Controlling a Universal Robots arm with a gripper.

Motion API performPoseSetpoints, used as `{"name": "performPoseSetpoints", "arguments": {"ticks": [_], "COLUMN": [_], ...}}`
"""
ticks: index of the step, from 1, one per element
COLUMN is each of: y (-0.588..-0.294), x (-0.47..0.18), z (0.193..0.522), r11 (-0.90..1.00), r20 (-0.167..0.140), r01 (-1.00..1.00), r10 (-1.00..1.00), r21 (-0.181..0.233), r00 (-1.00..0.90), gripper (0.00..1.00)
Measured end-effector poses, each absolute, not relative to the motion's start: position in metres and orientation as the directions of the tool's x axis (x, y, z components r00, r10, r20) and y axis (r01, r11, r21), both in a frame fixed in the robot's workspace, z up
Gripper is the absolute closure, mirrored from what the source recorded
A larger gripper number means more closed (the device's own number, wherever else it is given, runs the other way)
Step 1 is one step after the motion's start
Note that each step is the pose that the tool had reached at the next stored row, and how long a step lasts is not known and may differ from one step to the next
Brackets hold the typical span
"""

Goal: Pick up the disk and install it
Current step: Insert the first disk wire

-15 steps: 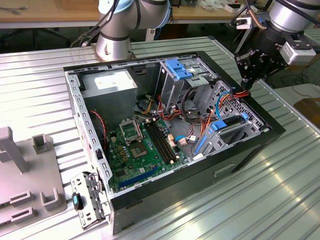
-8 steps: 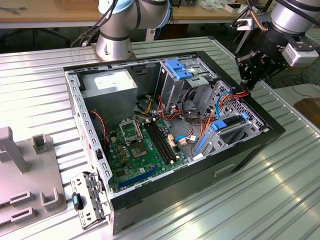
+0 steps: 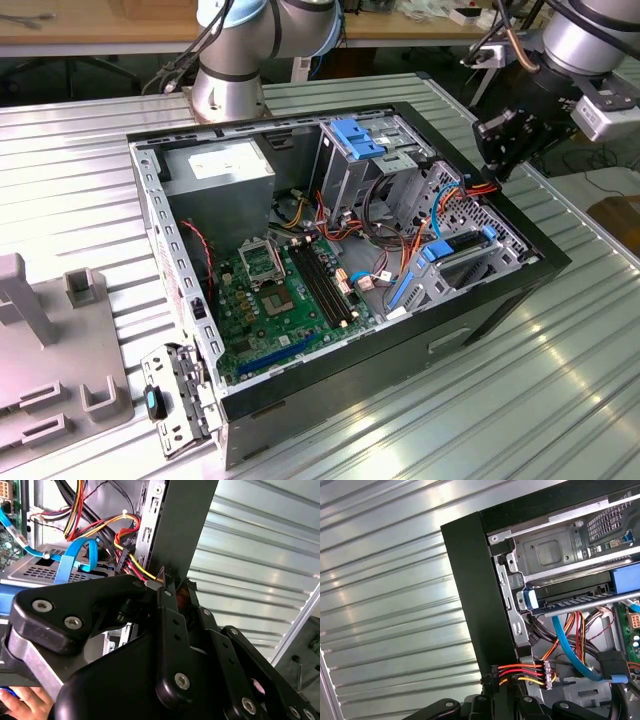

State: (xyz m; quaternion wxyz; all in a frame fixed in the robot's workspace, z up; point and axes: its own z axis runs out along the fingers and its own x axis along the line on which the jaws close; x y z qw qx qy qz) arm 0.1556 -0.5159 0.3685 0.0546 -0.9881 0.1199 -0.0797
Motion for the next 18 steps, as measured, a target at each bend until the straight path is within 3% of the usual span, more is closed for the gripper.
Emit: {"name": "performPoseSetpoints", "arguments": {"ticks": [18], "y": [-0.5249], "x": [0.1555], "z": [0.3604], "r11": [-0.969], "r20": [0.163], "r01": [-0.209], "r10": [-0.229], "r21": [-0.131], "r00": [0.96], "gripper": [0.75]}}
